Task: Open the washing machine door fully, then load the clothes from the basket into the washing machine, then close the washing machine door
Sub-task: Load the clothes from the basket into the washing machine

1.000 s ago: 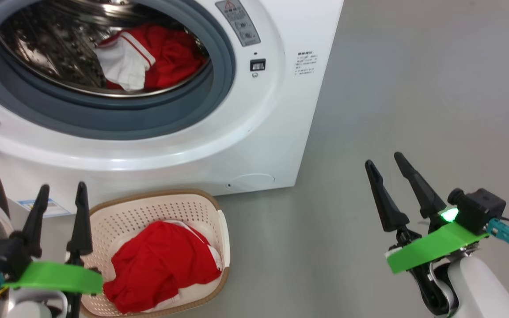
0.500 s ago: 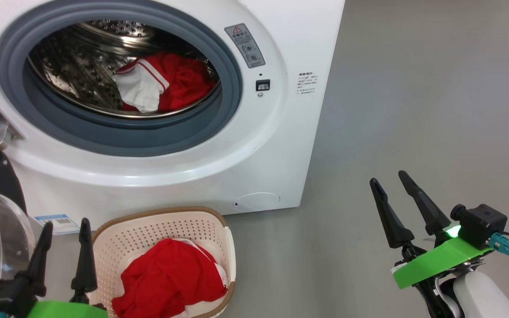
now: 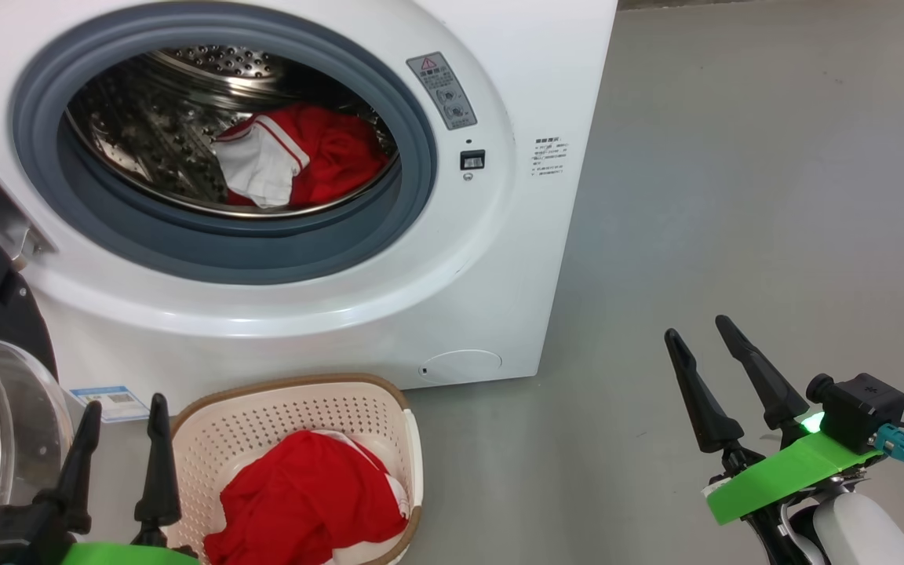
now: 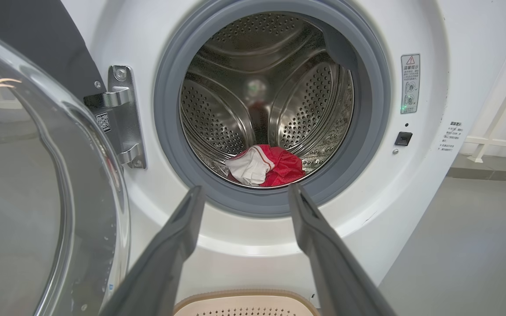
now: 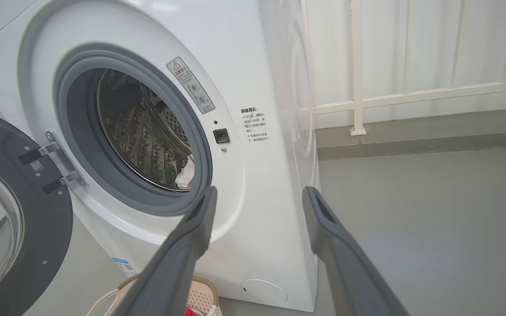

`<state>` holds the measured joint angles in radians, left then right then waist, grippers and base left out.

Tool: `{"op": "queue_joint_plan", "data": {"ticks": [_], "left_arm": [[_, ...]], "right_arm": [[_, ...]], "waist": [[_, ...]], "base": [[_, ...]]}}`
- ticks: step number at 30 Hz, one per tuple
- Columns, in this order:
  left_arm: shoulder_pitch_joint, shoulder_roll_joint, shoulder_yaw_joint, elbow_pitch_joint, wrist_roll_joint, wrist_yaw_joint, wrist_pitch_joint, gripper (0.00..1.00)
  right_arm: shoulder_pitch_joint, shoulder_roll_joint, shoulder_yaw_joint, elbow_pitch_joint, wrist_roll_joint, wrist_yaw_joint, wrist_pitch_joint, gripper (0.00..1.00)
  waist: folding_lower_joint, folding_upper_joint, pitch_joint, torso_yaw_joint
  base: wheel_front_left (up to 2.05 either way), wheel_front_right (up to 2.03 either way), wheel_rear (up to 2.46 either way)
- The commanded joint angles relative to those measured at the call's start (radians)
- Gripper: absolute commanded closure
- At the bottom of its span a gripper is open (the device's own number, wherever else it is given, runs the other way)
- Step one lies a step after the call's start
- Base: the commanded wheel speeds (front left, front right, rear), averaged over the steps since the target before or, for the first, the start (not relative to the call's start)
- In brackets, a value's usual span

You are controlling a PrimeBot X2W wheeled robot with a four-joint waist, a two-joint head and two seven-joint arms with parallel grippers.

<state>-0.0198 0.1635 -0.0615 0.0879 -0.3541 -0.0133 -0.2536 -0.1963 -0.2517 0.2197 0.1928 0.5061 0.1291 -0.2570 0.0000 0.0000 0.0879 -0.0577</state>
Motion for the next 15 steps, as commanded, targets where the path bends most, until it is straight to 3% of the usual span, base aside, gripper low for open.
{"op": "queue_joint_plan", "data": {"ticks": [1, 15], "left_arm": [[-0.007, 0.016, 0.041, -0.030, 0.008, 0.000, -0.008, 0.00], [-0.018, 0.006, 0.044, -0.028, 0.011, -0.006, -0.008, 0.00]], "right_arm": [[0.006, -0.012, 0.019, -0.026, 0.010, 0.002, -0.005, 0.00], [-0.002, -0.015, 0.018, -0.024, 0.010, 0.002, -0.005, 0.00]], "waist": [[0.0000, 0.0000, 0.001, 0.000], [0.0000, 0.0000, 0.013, 0.005]], "base": [[0.00, 0.00, 0.00], [0.00, 0.00, 0.00]]}}
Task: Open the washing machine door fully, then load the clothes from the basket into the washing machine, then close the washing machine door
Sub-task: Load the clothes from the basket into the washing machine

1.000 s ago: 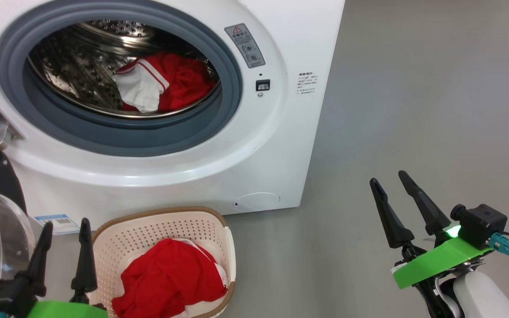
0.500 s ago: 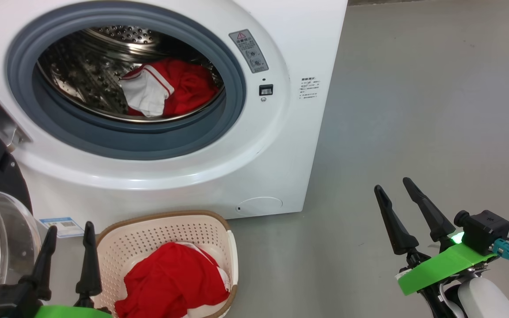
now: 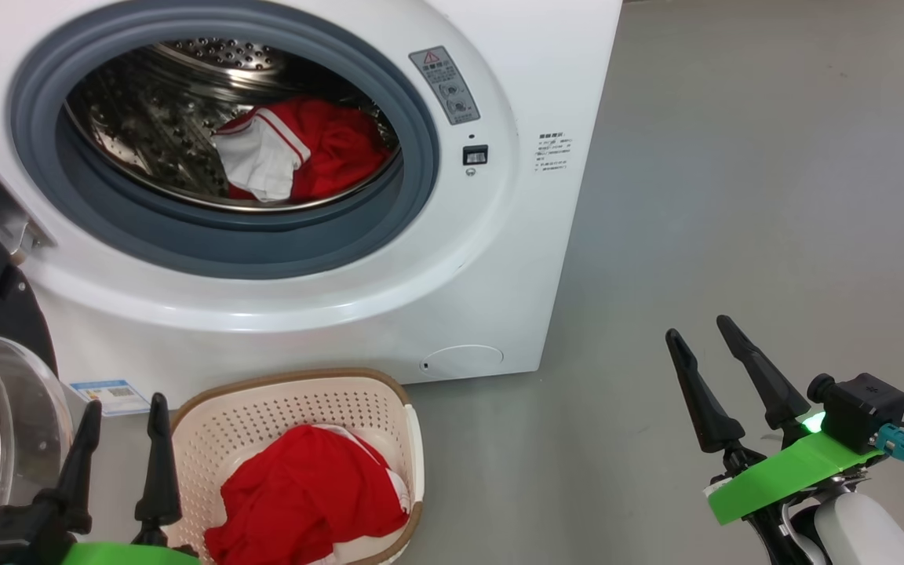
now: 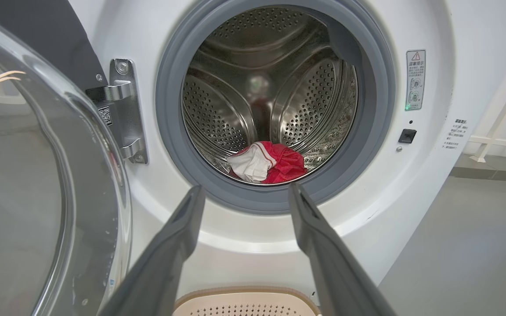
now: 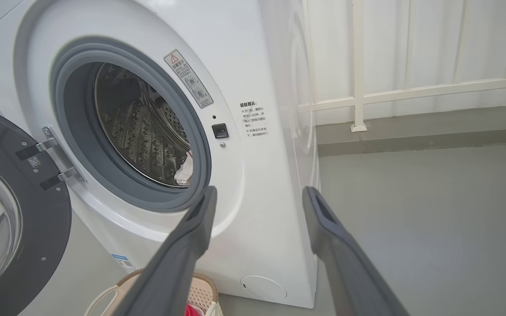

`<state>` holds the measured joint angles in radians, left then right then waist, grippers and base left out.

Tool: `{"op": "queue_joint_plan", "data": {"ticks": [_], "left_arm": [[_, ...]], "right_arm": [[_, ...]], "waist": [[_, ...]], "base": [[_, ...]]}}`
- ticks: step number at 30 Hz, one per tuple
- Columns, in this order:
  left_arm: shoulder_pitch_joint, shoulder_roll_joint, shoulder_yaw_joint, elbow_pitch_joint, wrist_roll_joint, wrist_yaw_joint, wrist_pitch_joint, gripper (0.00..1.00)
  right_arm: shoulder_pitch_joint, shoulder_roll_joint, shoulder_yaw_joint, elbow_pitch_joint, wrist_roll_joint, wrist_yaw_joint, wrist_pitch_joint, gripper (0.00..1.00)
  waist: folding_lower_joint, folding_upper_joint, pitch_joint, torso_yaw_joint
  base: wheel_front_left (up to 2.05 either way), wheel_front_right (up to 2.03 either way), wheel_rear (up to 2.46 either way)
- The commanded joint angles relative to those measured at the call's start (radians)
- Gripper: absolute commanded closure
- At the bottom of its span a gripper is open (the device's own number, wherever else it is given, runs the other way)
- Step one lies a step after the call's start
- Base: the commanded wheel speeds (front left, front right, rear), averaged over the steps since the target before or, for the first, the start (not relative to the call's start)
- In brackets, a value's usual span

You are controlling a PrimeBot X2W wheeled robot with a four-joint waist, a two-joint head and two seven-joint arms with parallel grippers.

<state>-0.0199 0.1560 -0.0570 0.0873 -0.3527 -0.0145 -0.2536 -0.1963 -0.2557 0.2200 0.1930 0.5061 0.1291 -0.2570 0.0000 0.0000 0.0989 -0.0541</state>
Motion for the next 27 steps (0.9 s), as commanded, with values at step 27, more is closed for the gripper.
{"op": "queue_joint_plan", "data": {"ticks": [27], "left_arm": [[-0.041, -0.001, 0.061, -0.017, 0.021, -0.022, -0.008, 0.00]], "right_arm": [[-0.017, 0.000, 0.012, -0.029, 0.001, 0.002, -0.005, 0.00]], "waist": [[0.0000, 0.0000, 0.032, -0.002]], "base": [[0.00, 0.00, 0.00]]}}
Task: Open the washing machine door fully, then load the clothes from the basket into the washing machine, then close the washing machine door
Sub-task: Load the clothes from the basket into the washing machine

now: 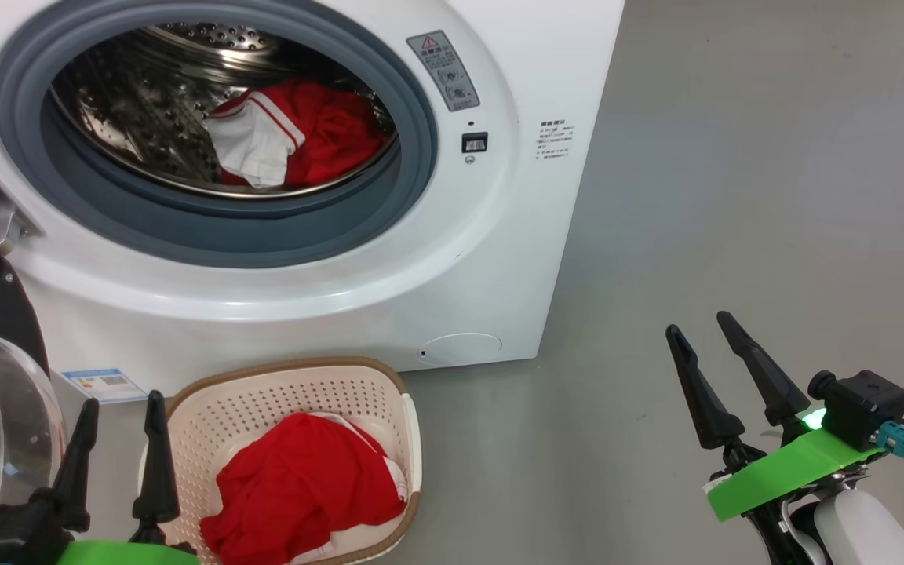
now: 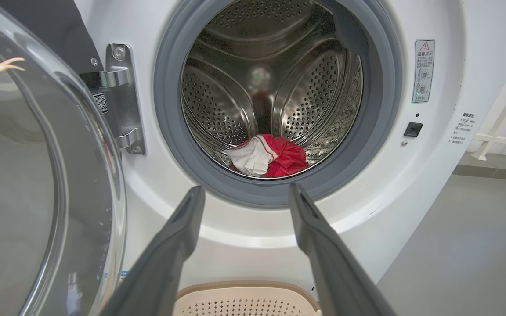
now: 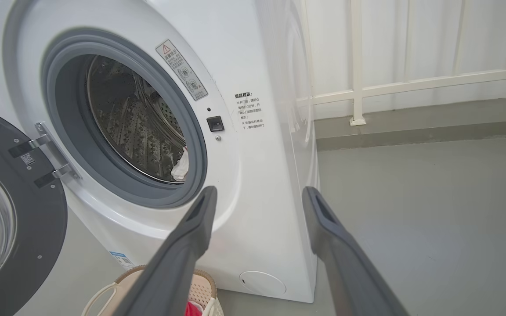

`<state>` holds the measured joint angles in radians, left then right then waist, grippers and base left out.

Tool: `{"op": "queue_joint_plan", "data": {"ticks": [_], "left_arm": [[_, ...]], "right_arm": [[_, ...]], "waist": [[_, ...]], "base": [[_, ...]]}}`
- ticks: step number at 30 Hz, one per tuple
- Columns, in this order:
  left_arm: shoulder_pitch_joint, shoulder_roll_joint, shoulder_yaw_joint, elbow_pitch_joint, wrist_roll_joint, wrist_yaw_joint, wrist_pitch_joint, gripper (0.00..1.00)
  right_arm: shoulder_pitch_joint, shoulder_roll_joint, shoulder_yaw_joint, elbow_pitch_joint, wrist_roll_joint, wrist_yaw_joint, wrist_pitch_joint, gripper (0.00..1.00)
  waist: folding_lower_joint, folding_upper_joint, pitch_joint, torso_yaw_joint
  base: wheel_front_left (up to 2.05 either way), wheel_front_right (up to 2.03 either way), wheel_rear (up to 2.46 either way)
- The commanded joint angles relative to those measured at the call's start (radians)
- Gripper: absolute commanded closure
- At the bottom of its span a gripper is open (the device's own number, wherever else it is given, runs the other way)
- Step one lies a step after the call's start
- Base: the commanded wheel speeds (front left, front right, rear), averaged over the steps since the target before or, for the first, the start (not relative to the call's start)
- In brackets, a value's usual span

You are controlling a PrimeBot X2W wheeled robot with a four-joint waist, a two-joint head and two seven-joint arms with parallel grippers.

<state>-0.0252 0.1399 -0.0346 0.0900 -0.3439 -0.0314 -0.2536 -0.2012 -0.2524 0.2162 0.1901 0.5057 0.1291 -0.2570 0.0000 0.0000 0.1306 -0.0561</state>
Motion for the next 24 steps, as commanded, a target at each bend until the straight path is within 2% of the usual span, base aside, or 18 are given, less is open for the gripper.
{"op": "queue_joint_plan", "data": {"ticks": [1, 11, 24], "left_arm": [[-0.036, 0.015, 0.039, -0.019, 0.012, -0.006, -0.008, 0.00], [-0.051, 0.013, 0.038, -0.016, 0.011, -0.014, -0.008, 0.00], [-0.124, 0.030, 0.030, 0.022, -0.003, -0.038, -0.008, 0.00]], "right_arm": [[-0.012, -0.003, 0.016, -0.026, 0.001, 0.002, -0.005, 0.00], [-0.022, 0.005, 0.012, -0.036, -0.003, 0.002, -0.005, 0.00], [-0.055, 0.032, -0.003, -0.054, -0.024, 0.002, -0.005, 0.00]], "waist": [[0.0000, 0.0000, 0.002, -0.001], [0.0000, 0.0000, 0.039, -0.011], [0.0000, 0.0000, 0.165, -0.023]], "base": [[0.00, 0.00, 0.00], [0.00, 0.00, 0.00], [0.00, 0.00, 0.00]]}}
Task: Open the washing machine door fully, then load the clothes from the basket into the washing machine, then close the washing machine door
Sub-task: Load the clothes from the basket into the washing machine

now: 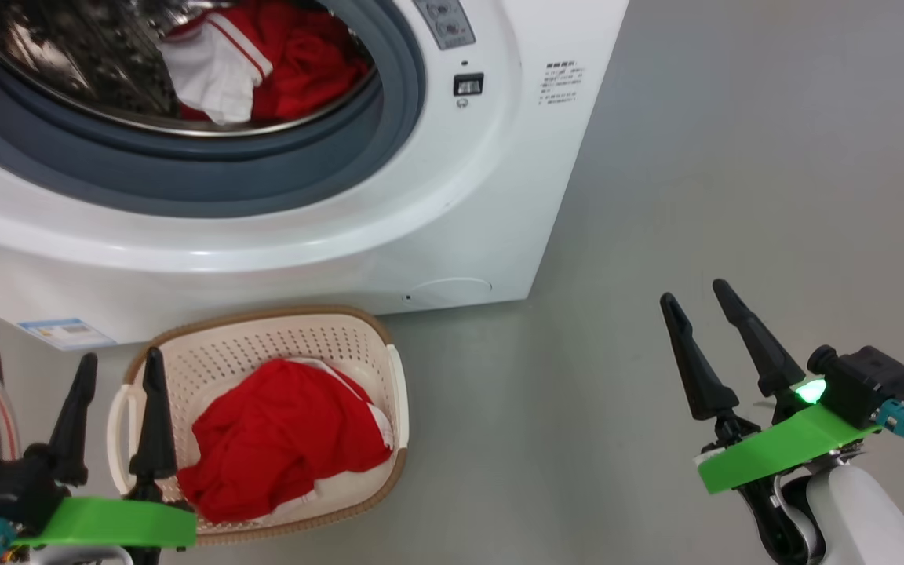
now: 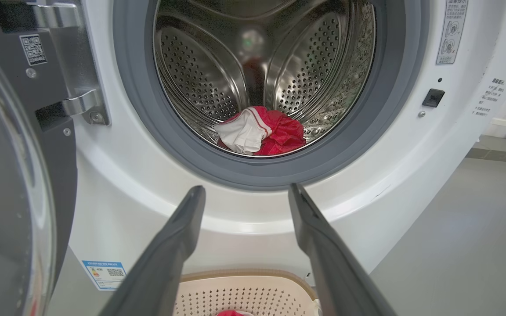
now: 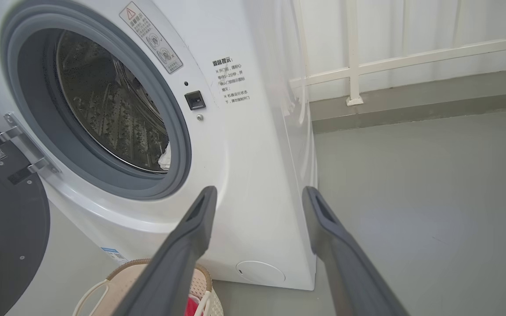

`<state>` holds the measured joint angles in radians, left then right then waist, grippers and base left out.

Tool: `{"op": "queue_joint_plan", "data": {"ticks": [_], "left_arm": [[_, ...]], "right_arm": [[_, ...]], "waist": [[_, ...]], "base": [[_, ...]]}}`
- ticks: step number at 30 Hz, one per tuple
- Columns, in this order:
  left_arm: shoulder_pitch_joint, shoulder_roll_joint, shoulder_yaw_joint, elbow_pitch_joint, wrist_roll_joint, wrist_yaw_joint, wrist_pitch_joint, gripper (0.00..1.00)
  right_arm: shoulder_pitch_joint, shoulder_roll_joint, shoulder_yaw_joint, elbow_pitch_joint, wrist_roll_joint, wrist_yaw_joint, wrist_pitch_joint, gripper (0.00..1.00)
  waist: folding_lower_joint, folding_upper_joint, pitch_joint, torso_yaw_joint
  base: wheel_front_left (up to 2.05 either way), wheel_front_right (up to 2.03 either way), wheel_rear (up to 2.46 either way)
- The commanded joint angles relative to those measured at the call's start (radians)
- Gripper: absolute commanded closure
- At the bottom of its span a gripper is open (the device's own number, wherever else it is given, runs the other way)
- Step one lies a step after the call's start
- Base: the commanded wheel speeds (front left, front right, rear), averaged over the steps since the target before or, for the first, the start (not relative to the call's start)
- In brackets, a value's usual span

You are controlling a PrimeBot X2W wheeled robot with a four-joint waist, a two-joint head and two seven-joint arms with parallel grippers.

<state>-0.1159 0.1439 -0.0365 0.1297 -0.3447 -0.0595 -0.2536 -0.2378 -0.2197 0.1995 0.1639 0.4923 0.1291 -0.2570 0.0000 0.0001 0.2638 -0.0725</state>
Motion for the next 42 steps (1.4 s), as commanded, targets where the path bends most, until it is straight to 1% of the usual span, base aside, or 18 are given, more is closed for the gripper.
{"op": "queue_joint_plan", "data": {"ticks": [1, 8, 22, 27, 36, 42], "left_arm": [[-0.041, 0.028, 0.031, -0.013, -0.003, -0.011, -0.008, 0.00], [-0.085, 0.037, 0.022, 0.034, -0.012, -0.019, -0.003, 0.00], [-0.229, 0.074, -0.015, 0.235, -0.051, -0.055, -0.003, 0.00], [-0.286, 0.093, -0.035, 0.329, -0.053, -0.062, -0.004, 0.00], [-0.419, 0.133, -0.071, 0.555, -0.074, -0.069, -0.006, 0.00], [-0.510, 0.152, -0.124, 0.683, -0.112, -0.071, -0.007, 0.00]], "right_arm": [[-0.023, 0.002, 0.013, -0.029, -0.012, 0.002, -0.005, 0.00], [-0.047, 0.016, 0.014, -0.036, -0.021, 0.002, -0.005, 0.00], [-0.094, 0.033, 0.006, -0.057, -0.042, 0.002, -0.005, 0.00], [-0.114, 0.043, 0.009, -0.063, -0.049, 0.002, -0.005, 0.00], [-0.151, 0.066, 0.018, -0.073, -0.060, 0.002, -0.005, 0.00], [-0.169, 0.078, 0.016, -0.081, -0.065, 0.002, -0.005, 0.00]], "waist": [[0.0000, -0.0001, 0.043, -0.008], [0.0000, -0.0001, 0.098, -0.022], [0.0000, -0.0001, 0.239, -0.040], [0.0000, -0.0001, 0.292, -0.050], [0.0000, -0.0001, 0.380, -0.073], [0.0000, -0.0001, 0.436, -0.089]], "base": [[0.00, 0.00, 0.00], [0.00, 0.00, 0.00], [0.00, 0.00, 0.00], [0.00, 0.00, 0.00], [0.00, 0.00, 0.00], [0.00, 0.00, 0.00]]}}
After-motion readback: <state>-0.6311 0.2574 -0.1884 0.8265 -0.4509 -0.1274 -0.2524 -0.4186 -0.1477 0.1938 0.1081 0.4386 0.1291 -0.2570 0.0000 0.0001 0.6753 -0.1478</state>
